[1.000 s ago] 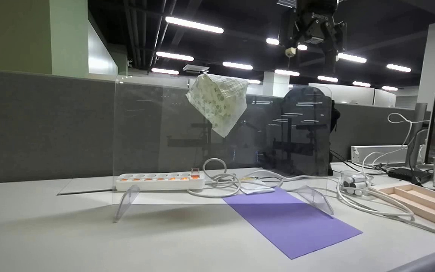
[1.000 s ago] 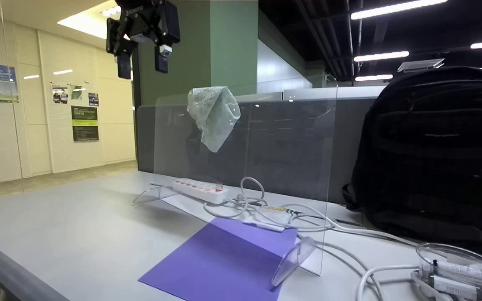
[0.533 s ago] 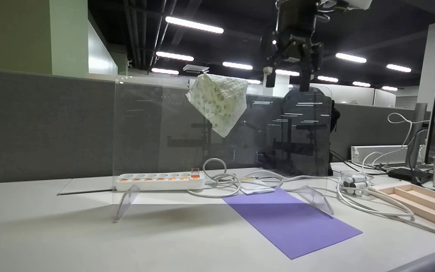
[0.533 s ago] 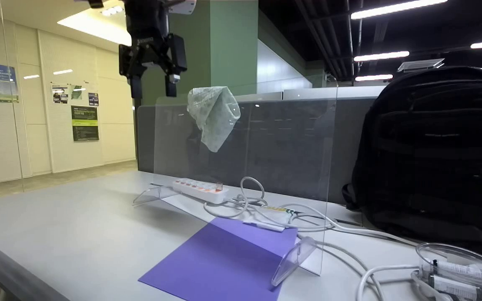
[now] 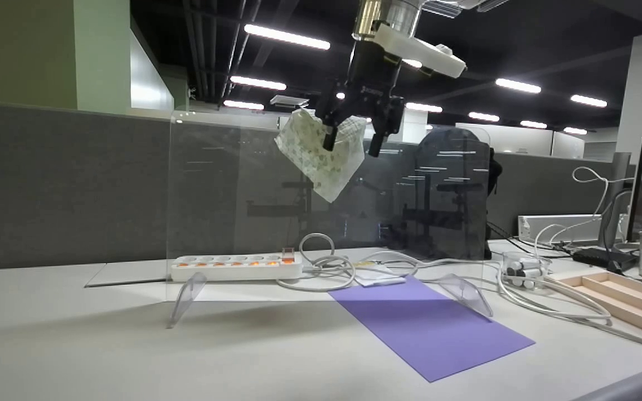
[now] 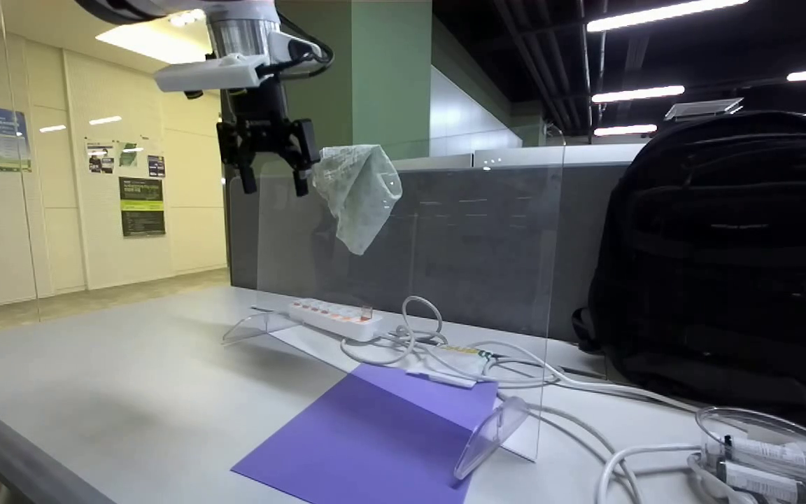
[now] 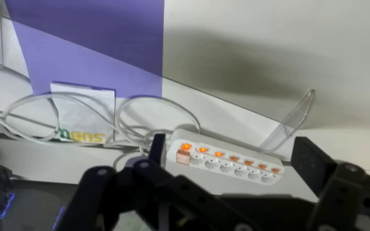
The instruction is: Unhang the white cloth from the glass panel
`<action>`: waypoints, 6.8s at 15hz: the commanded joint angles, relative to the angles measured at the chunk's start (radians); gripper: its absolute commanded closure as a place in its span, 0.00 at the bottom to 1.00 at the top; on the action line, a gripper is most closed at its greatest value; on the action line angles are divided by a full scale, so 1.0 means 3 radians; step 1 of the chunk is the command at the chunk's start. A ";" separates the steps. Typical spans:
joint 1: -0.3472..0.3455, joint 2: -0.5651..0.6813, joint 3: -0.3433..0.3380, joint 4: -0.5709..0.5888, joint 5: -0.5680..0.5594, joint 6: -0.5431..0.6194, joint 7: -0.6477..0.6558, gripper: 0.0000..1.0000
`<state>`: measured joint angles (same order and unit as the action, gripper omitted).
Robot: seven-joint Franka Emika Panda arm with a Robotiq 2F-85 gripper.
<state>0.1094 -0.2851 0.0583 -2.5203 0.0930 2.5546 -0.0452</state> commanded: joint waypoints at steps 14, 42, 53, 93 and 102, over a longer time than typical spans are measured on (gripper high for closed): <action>-0.0573 -0.0172 0.0343 0.0050 -0.0986 0.0713 0.0791 0.00; -0.0719 0.0244 0.0431 0.0182 -0.0650 0.0713 0.1778 0.00; -0.0663 0.0564 0.0339 0.0328 -0.0607 0.1247 0.1377 0.40; -0.0348 -0.0237 0.0164 -0.0392 -0.0529 -0.1431 0.0893 0.99; -0.0543 0.0305 0.0192 -0.0332 -0.1018 -0.0771 0.1499 0.99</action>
<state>-0.0191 -0.2587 0.1133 -2.6370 -0.1338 2.2705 0.3095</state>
